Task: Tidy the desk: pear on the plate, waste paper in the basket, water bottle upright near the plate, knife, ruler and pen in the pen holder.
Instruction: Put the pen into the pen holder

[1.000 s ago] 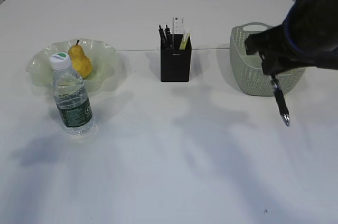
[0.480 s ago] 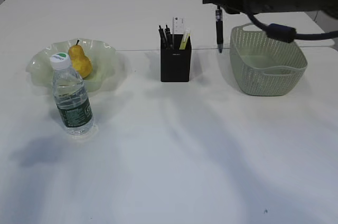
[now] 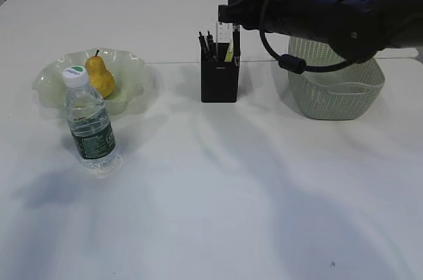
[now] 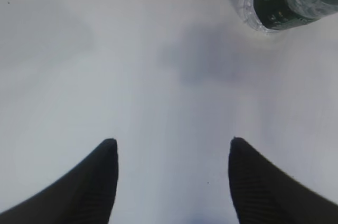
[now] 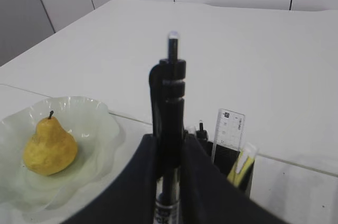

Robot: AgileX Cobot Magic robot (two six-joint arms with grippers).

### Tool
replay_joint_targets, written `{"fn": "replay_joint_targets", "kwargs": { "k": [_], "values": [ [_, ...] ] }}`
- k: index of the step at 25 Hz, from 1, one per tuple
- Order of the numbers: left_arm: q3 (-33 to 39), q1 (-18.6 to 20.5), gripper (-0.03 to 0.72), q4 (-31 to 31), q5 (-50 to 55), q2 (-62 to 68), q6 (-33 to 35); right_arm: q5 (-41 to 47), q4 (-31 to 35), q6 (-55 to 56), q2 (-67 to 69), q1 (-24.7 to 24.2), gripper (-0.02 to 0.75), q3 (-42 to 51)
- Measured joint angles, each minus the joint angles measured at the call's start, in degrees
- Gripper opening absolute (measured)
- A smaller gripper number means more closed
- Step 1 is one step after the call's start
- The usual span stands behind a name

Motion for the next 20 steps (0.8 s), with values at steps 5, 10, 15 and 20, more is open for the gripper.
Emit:
{"fn": "replay_joint_targets", "kwargs": {
  "k": [5,10,15,20],
  "values": [
    [0.0,0.0,0.465,0.0,-0.2,0.0,0.0,-0.4,-0.1,-0.4,6.4,0.0,0.064,-7.9],
    [0.0,0.0,0.465,0.0,-0.2,0.0,0.0,-0.5,-0.1,-2.3,12.3,0.0,0.064,-15.3],
    [0.0,0.0,0.465,0.2,-0.3,0.0,0.0,-0.6,-0.1,-3.2,17.2,-0.4,0.064,-20.9],
    [0.0,0.0,0.465,1.3,-0.6,0.0,0.0,-0.9,0.0,-3.6,20.9,-1.2,0.064,-23.1]
  ]
}}
